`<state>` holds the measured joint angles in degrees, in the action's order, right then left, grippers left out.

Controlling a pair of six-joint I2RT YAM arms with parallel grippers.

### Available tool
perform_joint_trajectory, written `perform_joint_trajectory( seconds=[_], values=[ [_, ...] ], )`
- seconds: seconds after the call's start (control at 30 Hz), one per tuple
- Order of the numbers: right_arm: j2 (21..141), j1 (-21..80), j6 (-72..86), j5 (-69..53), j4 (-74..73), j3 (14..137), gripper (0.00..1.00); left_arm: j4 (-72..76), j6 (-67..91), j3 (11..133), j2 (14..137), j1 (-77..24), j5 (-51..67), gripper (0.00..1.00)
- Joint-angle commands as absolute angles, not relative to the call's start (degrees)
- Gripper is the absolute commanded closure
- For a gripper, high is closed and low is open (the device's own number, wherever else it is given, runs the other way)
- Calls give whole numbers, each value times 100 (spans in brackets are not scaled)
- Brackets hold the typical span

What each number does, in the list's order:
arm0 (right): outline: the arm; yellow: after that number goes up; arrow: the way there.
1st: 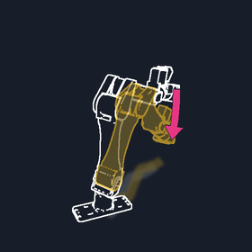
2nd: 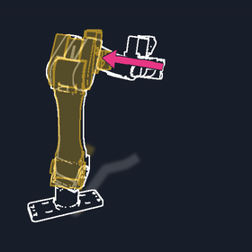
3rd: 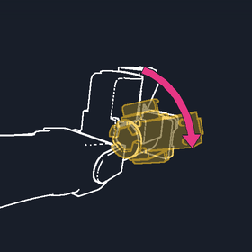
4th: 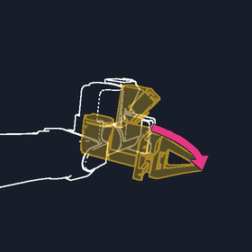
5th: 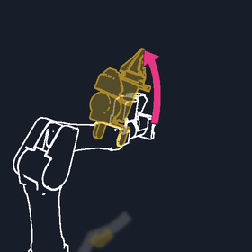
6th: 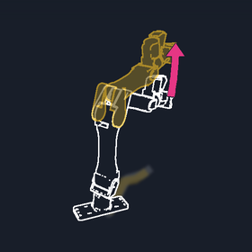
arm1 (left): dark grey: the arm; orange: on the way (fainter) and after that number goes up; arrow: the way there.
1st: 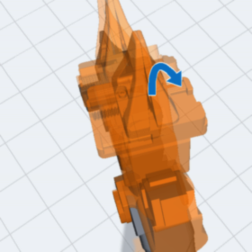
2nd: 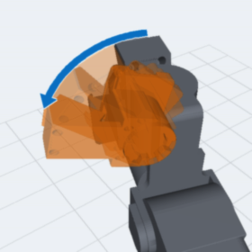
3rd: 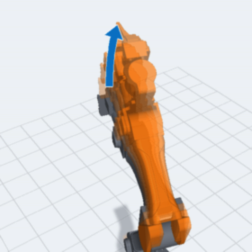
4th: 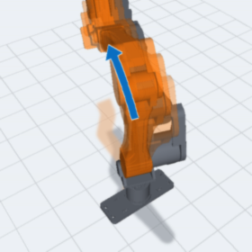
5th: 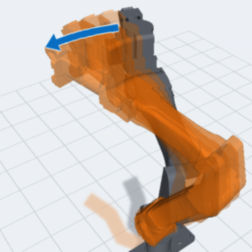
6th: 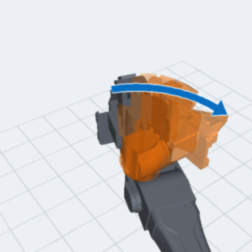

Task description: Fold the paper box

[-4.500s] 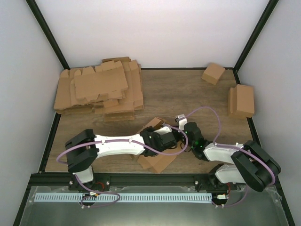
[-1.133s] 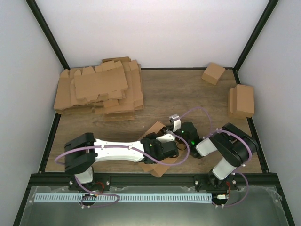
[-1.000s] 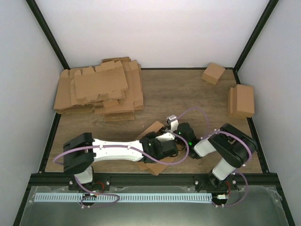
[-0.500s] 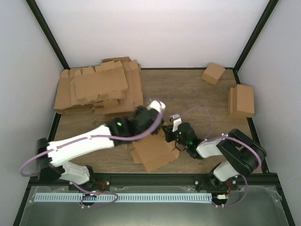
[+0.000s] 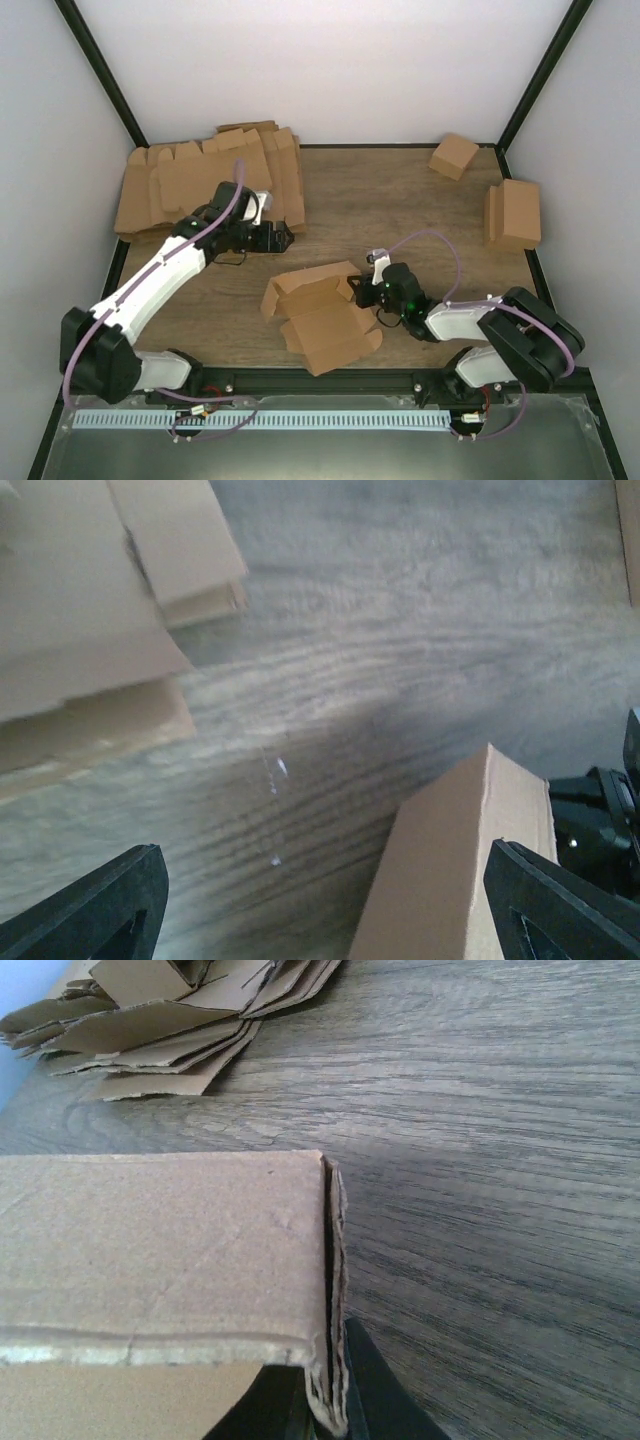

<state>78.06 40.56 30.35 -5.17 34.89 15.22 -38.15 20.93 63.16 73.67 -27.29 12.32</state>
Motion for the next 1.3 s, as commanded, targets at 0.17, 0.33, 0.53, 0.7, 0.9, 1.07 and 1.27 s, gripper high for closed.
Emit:
perform_joint_trajectory(
  seconds=[0.17,0.33,0.53,0.7,0.9,1.07,1.27],
  values=[
    [8017,4030,3095,-966,3484,1474,98,-2860,2047,5830,8010,-2661,3077,11],
    [8280,4028,3052,-1224,3548,1549,97,-2490,2064,5596,8394,-2654,3555,12],
    [8677,4025,3084,-1263,3705,1675,88,-2174,2163,5476,8676,-2680,3858,12],
    [8932,4025,3103,-1060,3940,1760,78,-2111,2262,5399,8953,-2677,3867,13],
    [9032,4030,3181,-971,4362,1780,79,-1814,2577,5185,9019,-2674,4005,15],
    [8750,4025,3203,-712,4534,1707,79,-1636,2755,5026,9003,-2680,4113,16],
    [8793,4025,3206,-676,4505,1867,79,-1415,2942,4832,8949,-2679,4233,15]
  ],
)
